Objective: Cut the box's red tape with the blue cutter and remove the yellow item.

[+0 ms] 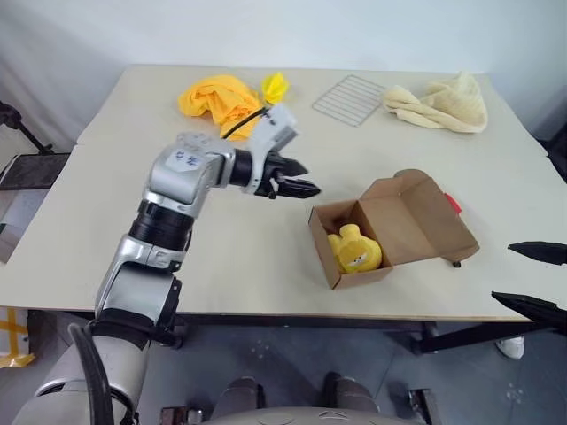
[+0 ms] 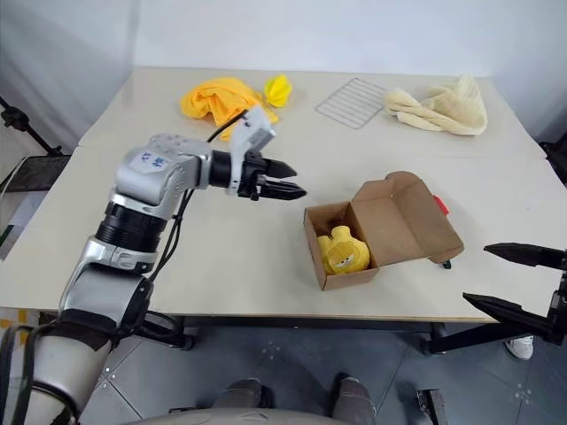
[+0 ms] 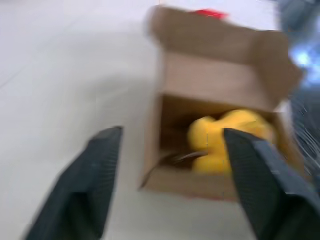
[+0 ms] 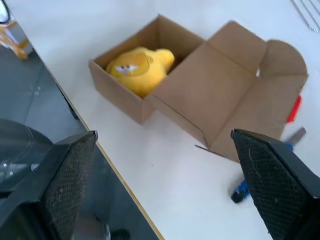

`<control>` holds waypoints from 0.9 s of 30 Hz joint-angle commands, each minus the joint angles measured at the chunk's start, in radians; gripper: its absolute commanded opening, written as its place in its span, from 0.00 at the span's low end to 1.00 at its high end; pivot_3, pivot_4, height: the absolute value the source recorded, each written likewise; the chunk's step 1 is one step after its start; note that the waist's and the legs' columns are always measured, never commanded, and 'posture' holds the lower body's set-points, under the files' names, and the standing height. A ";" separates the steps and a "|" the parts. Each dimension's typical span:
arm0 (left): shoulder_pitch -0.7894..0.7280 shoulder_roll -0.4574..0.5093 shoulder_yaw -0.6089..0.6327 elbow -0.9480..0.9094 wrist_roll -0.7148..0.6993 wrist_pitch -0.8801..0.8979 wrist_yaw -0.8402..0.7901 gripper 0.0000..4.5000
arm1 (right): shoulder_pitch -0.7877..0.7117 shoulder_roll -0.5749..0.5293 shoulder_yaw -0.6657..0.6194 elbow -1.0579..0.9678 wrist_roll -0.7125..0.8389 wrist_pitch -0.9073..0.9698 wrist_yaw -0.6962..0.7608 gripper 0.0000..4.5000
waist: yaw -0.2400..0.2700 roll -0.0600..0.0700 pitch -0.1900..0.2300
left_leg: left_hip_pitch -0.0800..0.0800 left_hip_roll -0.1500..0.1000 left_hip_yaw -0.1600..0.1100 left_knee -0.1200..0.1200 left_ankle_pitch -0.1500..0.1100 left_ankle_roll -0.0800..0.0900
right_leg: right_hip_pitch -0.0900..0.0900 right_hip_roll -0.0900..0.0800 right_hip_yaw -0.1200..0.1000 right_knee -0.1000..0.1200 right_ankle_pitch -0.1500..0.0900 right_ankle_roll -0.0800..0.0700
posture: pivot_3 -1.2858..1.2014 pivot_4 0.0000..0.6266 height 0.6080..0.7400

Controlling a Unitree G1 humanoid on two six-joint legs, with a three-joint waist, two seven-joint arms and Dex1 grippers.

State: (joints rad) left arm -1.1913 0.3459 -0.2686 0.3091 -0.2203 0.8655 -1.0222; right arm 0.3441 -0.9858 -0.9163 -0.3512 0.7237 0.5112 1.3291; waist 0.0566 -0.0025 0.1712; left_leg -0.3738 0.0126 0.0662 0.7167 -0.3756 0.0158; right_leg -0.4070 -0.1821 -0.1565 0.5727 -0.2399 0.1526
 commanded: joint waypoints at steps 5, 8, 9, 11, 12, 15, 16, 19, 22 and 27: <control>-0.063 -0.096 -0.170 0.014 0.054 -0.031 -0.049 0.99 | 0.087 0.114 -0.122 -0.020 0.036 -0.087 0.056 1.00 | -0.003 0.000 0.000 | 0.001 0.000 0.001 0.000 0.000 0.000 | 0.000 0.000 0.001 0.000 0.000 0.000 | 0.52 0.24 1.00; -0.058 -0.113 -0.237 0.017 0.093 -0.035 -0.049 0.99 | 0.122 0.167 -0.151 -0.040 0.056 -0.118 0.061 1.00 | -0.006 0.001 0.000 | 0.002 0.000 0.002 -0.002 0.000 0.000 | 0.000 0.000 0.002 0.000 0.000 0.000 | 0.52 0.24 1.00; -0.054 -0.117 -0.259 0.017 0.108 -0.045 -0.050 0.99 | 0.136 0.182 -0.157 -0.051 0.058 -0.125 0.056 1.00 | -0.005 0.001 0.000 | 0.002 0.000 0.002 -0.002 0.000 0.000 | 0.000 0.000 0.002 0.000 0.000 0.000 | 0.52 0.24 1.00; -0.050 -0.126 -0.290 0.025 0.134 -0.069 -0.052 0.99 | 0.160 0.209 -0.168 -0.078 0.069 -0.131 0.041 1.00 | -0.005 0.001 0.000 | 0.002 0.000 0.002 -0.001 0.000 0.000 | 0.000 0.000 0.002 0.000 0.000 0.000 | 0.52 0.24 1.00; -0.049 -0.135 -0.308 0.036 0.148 -0.088 -0.053 0.99 | 0.170 0.224 -0.175 -0.092 0.078 -0.133 0.029 1.00 | -0.004 0.001 0.000 | 0.002 0.000 0.002 -0.001 0.000 0.000 | 0.000 0.000 0.002 0.000 0.000 0.000 | 0.52 0.24 1.00; -0.050 -0.161 -0.344 0.081 0.186 -0.138 -0.057 0.99 | 0.190 0.250 -0.186 -0.127 0.098 -0.137 -0.006 1.00 | 0.000 0.001 0.000 | 0.002 0.000 0.002 -0.001 0.000 0.000 | 0.000 0.000 0.002 0.000 0.000 0.000 | 0.52 0.24 1.00; -0.048 -0.168 -0.357 0.093 0.200 -0.159 -0.059 0.99 | 0.198 0.257 -0.190 -0.137 0.102 -0.139 -0.014 1.00 | 0.000 0.001 0.000 | 0.002 0.000 0.002 0.000 0.000 0.000 | 0.000 0.000 0.002 0.000 0.000 0.000 | 0.52 0.24 1.00; -0.048 -0.189 -0.395 0.138 0.242 -0.205 -0.067 0.99 | 0.228 0.279 -0.207 -0.163 0.116 -0.149 -0.025 1.00 | 0.000 0.001 0.000 | 0.002 0.000 0.002 -0.001 0.000 0.000 | 0.000 0.000 0.002 0.000 0.000 0.000 | 0.52 0.24 1.00; -0.034 -0.200 -0.412 0.151 0.268 -0.255 -0.080 0.99 | 0.236 0.293 -0.213 -0.184 0.144 -0.157 -0.054 1.00 | -0.001 0.002 0.000 | 0.002 0.000 0.002 -0.001 0.000 0.001 | 0.000 0.000 0.002 0.000 0.000 -0.001 | 0.52 0.24 1.00; -0.017 -0.213 -0.408 0.156 0.297 -0.289 -0.085 0.80 | 0.224 0.329 -0.208 -0.188 0.160 -0.214 -0.086 1.00 | 0.000 0.002 0.000 | 0.002 0.001 0.001 -0.001 -0.001 0.001 | 0.000 0.000 0.002 0.000 0.000 -0.001 | 0.52 0.24 1.00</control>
State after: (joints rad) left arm -1.2082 0.1383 -0.6754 0.4745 0.0592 0.5906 -1.0980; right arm 0.5659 -0.6698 -1.0985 -0.5233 0.8577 0.3306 1.2510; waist 0.0570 -0.0008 0.1708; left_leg -0.3715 0.0132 0.0676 0.7161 -0.3763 0.0169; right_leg -0.4071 -0.1822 -0.1542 0.5732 -0.2403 0.1519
